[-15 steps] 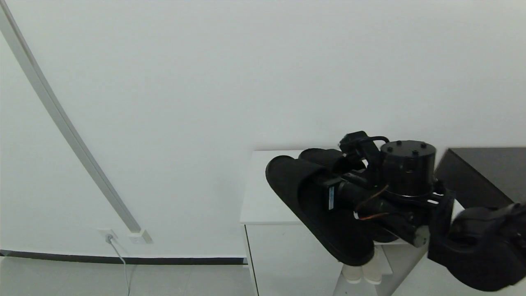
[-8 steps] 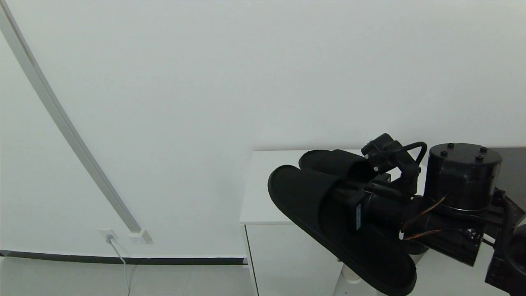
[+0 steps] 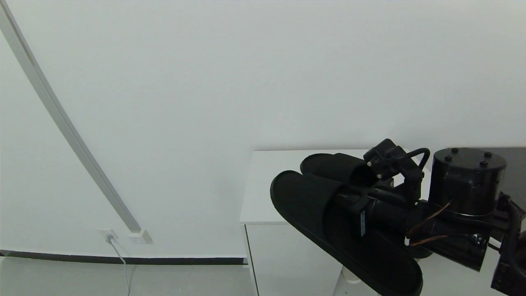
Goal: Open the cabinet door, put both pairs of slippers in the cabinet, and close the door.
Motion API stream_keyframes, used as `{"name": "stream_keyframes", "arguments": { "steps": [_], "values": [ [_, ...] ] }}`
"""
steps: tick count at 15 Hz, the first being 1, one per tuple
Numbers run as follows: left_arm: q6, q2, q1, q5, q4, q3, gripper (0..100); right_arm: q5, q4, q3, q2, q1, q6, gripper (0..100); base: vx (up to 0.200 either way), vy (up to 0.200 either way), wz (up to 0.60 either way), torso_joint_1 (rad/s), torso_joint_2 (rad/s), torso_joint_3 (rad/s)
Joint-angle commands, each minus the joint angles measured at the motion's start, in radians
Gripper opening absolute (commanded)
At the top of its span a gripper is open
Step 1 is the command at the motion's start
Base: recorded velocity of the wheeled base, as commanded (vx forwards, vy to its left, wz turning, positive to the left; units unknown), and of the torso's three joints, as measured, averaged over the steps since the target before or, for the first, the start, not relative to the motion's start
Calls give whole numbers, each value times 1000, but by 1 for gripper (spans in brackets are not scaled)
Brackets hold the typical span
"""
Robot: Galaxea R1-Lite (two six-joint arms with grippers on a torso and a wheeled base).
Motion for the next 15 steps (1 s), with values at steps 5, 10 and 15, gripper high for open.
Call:
{"name": "stream_keyframes", "arguments": {
  "steps": [5,10,15],
  "values": [
    [-2,1,1,1,0,0,0,2,1,-1,18,-8,-2,0,-200,0,0,6,6,3],
    [-1,1,0,7,0,0,0,2,-1,-1,53,-33,-46,0,-80,0,0,-3,0,0],
    [-2,1,1,5,0,0,0,3,-4,19,52,-28,-51,0,0,0,0,0,0,0]
  ]
}}
